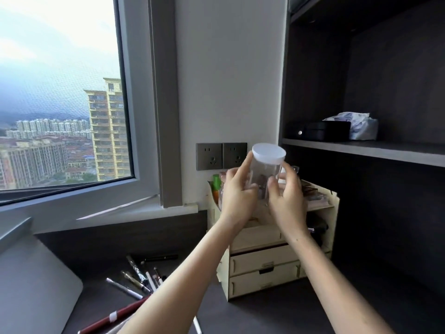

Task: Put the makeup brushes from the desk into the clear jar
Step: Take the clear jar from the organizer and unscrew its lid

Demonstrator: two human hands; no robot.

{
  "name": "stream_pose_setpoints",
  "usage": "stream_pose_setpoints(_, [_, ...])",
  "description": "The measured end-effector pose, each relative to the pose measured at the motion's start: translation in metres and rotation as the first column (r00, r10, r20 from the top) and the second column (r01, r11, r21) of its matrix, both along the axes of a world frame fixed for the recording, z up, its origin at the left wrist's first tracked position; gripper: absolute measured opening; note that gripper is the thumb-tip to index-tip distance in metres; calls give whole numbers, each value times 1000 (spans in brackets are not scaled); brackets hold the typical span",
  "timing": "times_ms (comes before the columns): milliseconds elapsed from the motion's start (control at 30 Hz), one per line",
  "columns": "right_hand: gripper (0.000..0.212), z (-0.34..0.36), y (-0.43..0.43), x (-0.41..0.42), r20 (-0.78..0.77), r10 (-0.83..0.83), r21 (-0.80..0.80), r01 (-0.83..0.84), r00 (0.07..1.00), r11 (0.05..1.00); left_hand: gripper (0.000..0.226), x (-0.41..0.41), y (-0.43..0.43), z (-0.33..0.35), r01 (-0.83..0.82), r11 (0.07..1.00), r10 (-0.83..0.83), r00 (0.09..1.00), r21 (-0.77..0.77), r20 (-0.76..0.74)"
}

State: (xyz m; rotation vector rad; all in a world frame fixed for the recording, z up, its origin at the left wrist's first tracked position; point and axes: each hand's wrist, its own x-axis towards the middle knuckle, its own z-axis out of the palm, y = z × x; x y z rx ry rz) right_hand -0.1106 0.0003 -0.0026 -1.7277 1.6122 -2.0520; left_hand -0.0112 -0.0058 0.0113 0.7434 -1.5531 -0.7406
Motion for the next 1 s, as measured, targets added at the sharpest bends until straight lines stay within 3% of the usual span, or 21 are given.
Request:
stream_pose_setpoints(100, [37, 2, 31, 15, 54, 205, -58, -202, 977, 978, 64, 32, 27, 1, -95, 974, 111, 991, -204, 70])
stream_pose_setpoints(200, [23, -14, 60, 40, 168, 480, -20, -484, 861, 875, 73, 71, 56, -17, -211, 888, 319, 922, -408, 219])
stream_pose_setpoints(233, [25, -21, 68, 50, 206, 553, 1, -566, 807, 824, 78, 84, 65, -28, -240, 864, 376, 892, -443, 250])
stream_pose_setpoints(333, [59, -43, 84, 82, 348, 655, 108, -723, 670, 682, 85, 118, 86, -65, -326, 817, 486, 833, -475, 265])
stream_pose_setpoints(400, [67, -53, 90, 98, 355, 620, 254, -711, 700, 656, 83, 140, 98, -88, -357, 792, 539, 791, -494, 291])
stream_pose_setpoints(500, [68, -65, 93, 114, 160, 595, 425, -598, 788, 679, 81, 169, 117, -118, -314, 805, 547, 721, -503, 426])
stream_pose_setpoints(667, [58, -84, 100, 130, -263, 617, 478, -456, 742, 751, 80, 210, 142, -136, -203, 910, 370, 790, -361, 490])
stream_pose_setpoints(733, [54, -92, 105, 137, -455, 537, 359, -406, 710, 840, 85, 221, 149, -139, -155, 971, 223, 866, -184, 447])
stream_pose_setpoints(800, [51, -95, 111, 143, -544, 533, 285, -455, 648, 844, 86, 230, 155, -144, -78, 997, 67, 929, 17, 365])
stream_pose_setpoints(900, [47, -100, 115, 144, -534, 709, 419, -584, 460, 695, 82, 245, 158, -154, 32, 971, -96, 959, 237, 266])
stream_pose_setpoints(1000, [45, -98, 114, 137, -199, 932, 666, -655, 303, 356, 76, 259, 159, -163, 117, 912, -212, 955, 393, 207])
